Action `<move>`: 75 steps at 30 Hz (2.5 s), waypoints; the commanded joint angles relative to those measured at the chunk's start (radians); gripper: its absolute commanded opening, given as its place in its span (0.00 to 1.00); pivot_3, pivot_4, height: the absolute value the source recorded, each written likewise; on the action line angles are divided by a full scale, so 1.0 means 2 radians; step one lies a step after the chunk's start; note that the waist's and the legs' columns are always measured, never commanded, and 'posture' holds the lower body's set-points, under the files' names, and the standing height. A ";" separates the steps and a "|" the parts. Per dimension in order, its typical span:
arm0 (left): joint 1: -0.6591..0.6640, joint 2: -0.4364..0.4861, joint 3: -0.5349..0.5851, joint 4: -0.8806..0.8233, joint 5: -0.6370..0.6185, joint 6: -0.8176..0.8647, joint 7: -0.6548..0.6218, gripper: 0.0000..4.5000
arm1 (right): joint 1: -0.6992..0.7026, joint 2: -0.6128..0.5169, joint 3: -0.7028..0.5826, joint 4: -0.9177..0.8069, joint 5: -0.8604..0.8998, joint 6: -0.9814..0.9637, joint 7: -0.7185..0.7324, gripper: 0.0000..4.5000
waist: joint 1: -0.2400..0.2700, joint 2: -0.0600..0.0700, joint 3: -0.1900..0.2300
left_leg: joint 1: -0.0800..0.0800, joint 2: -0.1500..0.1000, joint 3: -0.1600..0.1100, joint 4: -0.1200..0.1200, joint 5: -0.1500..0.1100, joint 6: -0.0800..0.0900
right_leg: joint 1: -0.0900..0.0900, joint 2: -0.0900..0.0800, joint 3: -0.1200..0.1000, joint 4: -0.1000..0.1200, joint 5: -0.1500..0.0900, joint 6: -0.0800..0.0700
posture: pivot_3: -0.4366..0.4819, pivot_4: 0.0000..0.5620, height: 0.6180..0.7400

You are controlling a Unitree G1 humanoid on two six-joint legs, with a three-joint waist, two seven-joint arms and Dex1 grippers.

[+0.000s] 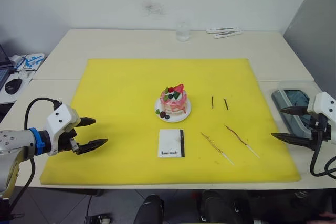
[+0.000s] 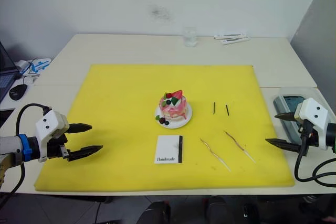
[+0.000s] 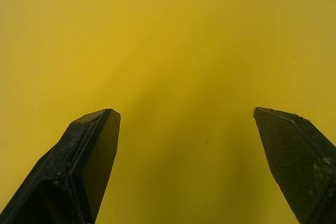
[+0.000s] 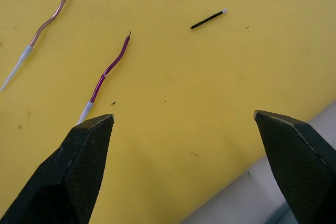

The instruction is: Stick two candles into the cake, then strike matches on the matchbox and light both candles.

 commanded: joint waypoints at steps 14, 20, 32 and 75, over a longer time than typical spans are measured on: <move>-0.032 0.007 0.015 0.010 -0.042 0.026 -0.027 1.00 | 0.008 -0.006 -0.019 -0.004 0.004 -0.012 0.005 1.00 | 0.000 0.000 0.000 | 0.000 0.000 0.000 0.000 0.000 0.000 | 0.000 0.000 0.000 0.000 0.000 0.000 | 0.48 0.27 1.00; -0.023 0.012 0.019 0.012 -0.047 0.017 -0.046 1.00 | 0.012 -0.006 -0.020 -0.005 0.003 -0.015 0.005 1.00 | 0.000 0.000 0.000 | 0.000 0.000 0.000 0.000 0.000 0.000 | 0.000 0.000 0.000 0.000 0.000 0.000 | 0.48 0.27 1.00; 0.012 0.013 0.041 -0.016 -0.057 0.021 -0.059 1.00 | 0.011 0.000 -0.032 -0.008 0.009 -0.020 -0.004 1.00 | 0.000 0.000 0.000 | 0.000 0.000 0.000 0.000 0.000 0.000 | 0.000 0.000 0.000 0.000 0.000 0.000 | 0.48 0.27 1.00; 0.023 0.020 -0.038 -0.272 -0.159 0.088 -0.070 1.00 | 0.107 0.063 0.000 -0.321 0.047 0.210 -0.202 1.00 | 0.001 0.000 0.000 | 0.000 0.001 0.000 0.000 0.000 0.000 | 0.000 0.000 0.000 0.000 -0.001 -0.002 | 0.48 0.27 1.00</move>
